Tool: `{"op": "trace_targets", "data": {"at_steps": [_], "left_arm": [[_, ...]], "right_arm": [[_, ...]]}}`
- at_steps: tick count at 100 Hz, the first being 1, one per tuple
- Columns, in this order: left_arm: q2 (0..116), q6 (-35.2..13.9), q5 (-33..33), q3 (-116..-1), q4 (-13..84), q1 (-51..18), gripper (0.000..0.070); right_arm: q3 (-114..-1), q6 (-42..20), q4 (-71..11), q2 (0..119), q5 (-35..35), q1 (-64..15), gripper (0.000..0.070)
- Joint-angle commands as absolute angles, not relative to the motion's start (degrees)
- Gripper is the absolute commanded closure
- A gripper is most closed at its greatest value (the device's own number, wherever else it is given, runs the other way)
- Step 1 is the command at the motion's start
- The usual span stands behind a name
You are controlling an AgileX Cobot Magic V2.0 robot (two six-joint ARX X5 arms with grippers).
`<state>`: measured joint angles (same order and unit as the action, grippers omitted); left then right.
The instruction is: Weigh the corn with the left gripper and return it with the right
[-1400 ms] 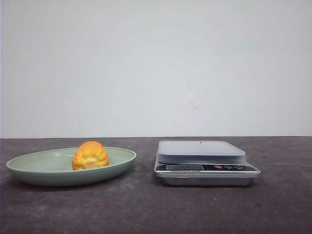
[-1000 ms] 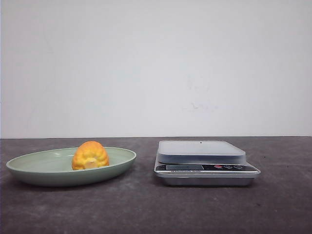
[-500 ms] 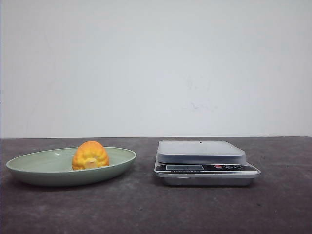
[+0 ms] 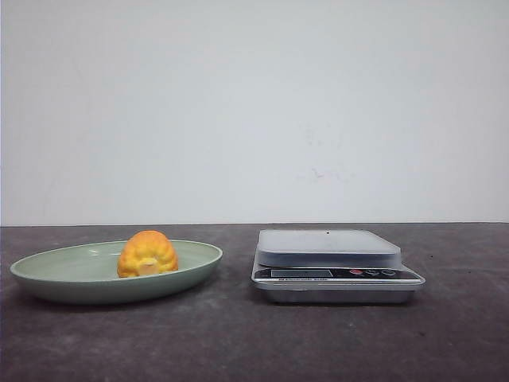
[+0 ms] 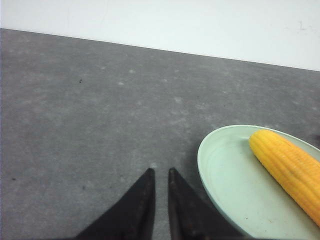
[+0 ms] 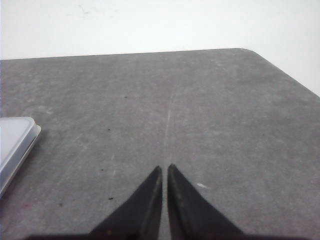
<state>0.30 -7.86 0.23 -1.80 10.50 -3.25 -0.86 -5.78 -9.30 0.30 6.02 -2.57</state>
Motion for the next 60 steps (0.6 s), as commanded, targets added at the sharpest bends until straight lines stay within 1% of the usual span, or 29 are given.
{"op": "trace_targets", "data": {"at_steps": [1, 39, 49, 60], "left_arm": [[0.23, -7.11, 0.45, -0.82, 10.72, -3.22, 0.07], [0.23, -7.31, 0.47, -0.82, 10.52, -3.22, 0.07], [0.23, -7.42, 0.45, -0.8, 10.72, -3.22, 0.07], [0.25, -10.39, 0.1, -1.02, 9.1, -3.22, 0.0697]], "right_arm": [[-0.58, -5.8, -8.99, 0.23, 6.0, -2.68, 0.0688], [-0.58, -5.91, -9.06, 0.23, 5.93, -2.66, 0.0688], [-0.58, -7.92, -9.52, 0.23, 5.87, -2.66, 0.069], [-1.34, -11.14, -9.48, 0.25, 4.89, -2.68, 0.0695]]}}
